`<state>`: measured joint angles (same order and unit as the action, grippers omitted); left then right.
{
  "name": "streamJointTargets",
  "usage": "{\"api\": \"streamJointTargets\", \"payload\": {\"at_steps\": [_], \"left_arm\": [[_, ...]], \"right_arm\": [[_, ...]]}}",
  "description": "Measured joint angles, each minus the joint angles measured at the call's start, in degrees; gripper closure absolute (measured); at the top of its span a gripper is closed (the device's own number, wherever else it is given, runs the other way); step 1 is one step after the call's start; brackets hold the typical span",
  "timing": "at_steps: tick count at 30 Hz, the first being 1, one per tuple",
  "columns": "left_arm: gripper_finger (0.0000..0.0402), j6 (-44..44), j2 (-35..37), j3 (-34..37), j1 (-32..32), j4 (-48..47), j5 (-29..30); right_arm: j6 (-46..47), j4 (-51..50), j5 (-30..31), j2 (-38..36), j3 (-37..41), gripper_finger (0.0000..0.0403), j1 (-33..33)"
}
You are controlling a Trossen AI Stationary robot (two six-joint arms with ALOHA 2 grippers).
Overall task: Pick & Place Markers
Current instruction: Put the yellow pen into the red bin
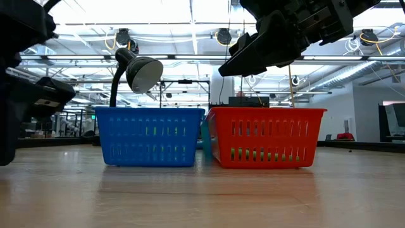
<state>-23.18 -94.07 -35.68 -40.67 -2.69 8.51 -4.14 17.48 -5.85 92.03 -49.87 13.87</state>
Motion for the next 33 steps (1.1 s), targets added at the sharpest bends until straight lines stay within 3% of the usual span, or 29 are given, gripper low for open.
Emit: {"api": "streamJointTargets", "payload": {"at_steps": [5, 10, 15, 21, 29, 33], "left_arm": [[0.0297, -1.2, 0.3, 0.0, 1.2, -1.2, 1.7], [0.0304, -9.2, 0.4, 0.1, 2.7, -3.7, 3.3], [0.0303, -13.5, 0.6, 0.1, 3.1, -4.5, 2.8], [0.0299, -19.0, 0.6, 0.1, 4.3, -4.6, -1.9], [0.0247, -19.3, 0.6, 0.0, 5.9, -4.6, -1.8], [0.0208, -14.9, 0.6, 0.1, 5.9, -4.2, -1.2]], "right_arm": [[0.0, -0.1, 0.0, 0.0, 0.0, 0.0312, 0.0], [0.0, -0.1, 0.0, 0.0, 0.0, 0.0312, 0.0], [0.0, -0.1, 0.0, 0.0, 0.0, 0.0312, 0.0], [0.0, -0.1, 0.0, 0.0, 0.0, 0.0312, 0.0], [0.0, -0.1, 0.0, 0.0, 0.0, 0.0312, 0.0], [0.0, -0.1, 0.0, 0.0, 0.0, 0.0312, 0.0]]}}
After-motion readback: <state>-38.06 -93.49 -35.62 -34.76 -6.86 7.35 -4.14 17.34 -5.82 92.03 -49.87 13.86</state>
